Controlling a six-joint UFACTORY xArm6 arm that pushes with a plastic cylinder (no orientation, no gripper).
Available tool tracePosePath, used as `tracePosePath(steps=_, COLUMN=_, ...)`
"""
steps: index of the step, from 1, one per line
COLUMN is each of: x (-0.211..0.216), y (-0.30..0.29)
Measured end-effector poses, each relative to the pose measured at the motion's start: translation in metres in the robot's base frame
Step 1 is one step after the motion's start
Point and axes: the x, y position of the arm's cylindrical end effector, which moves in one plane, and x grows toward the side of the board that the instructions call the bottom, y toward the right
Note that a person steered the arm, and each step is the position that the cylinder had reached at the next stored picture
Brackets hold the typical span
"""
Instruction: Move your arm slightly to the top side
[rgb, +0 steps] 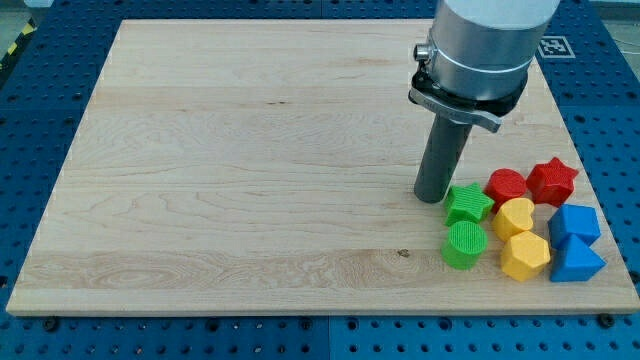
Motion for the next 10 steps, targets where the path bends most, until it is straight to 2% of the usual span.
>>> tracePosePath(steps=1, x=-0.003, y=0.0)
tracePosePath(steps=3, x=-0.041, y=0.004)
tracePosePath(steps=10, x=-0.069, y=0.029)
